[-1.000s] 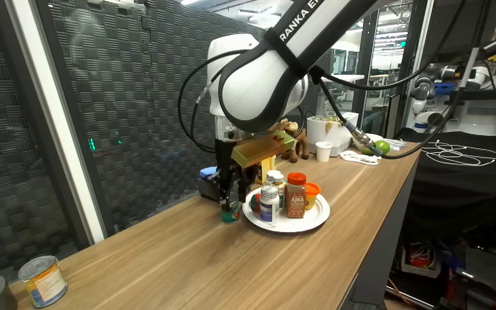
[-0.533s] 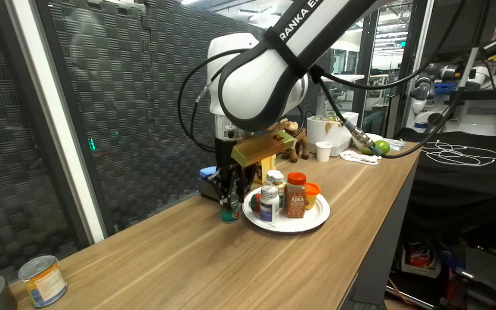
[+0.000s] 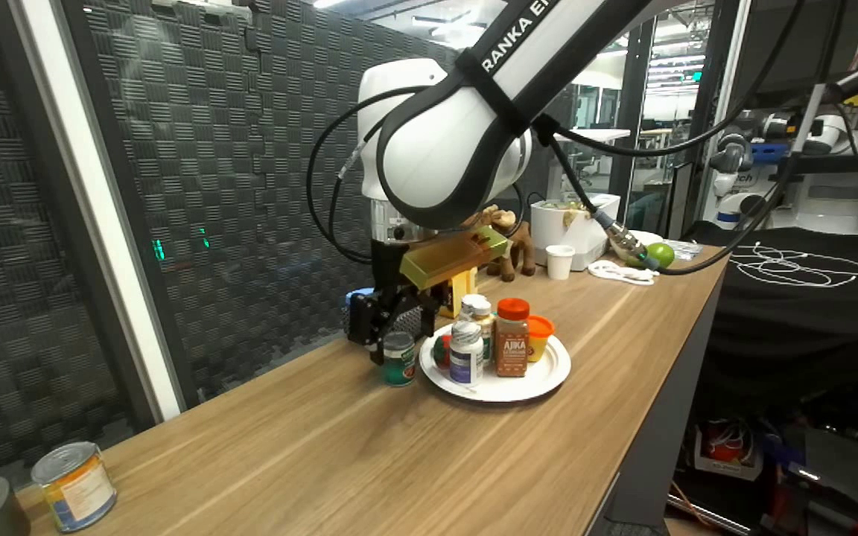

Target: Put the plush toy and all the containers on the white plate

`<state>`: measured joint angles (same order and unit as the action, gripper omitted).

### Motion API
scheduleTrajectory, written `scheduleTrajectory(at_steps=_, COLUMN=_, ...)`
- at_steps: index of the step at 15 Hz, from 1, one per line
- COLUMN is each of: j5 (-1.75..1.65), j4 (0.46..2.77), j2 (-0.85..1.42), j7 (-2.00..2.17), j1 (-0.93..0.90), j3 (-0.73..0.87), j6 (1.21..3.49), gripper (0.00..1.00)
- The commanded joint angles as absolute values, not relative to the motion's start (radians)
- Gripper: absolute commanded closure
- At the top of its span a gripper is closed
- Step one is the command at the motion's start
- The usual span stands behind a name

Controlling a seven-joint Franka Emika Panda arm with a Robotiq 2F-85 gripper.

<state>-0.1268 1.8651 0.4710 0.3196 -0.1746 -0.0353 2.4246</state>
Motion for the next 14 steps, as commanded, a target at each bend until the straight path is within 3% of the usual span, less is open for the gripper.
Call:
scheduleTrajectory(at_steps=1, j5=-0.119, j4=1.814, j2=0.5, j7=0.291, j1=-0.181, j3=-0.03, j6=2.422, gripper=0.25)
scheduleTrajectory(at_steps=3, j5=-0.12, j4=1.805, j2=0.508, j7=0.289, j1=-0.182, j3=-0.029, j6=2.427, gripper=0.29)
scheduleTrajectory(at_steps=9, j5=-0.135, j4=1.806, j2=0.498, j7=0.337, j1=-0.199, j3=-0.008, j6=2.428, gripper=0.78)
scheduleTrajectory(at_steps=14, j5=-0.133, j4=1.86, j2=0.425, j7=0.448, j1=-0.22, j3=0.022, j6=2.423, gripper=0.82)
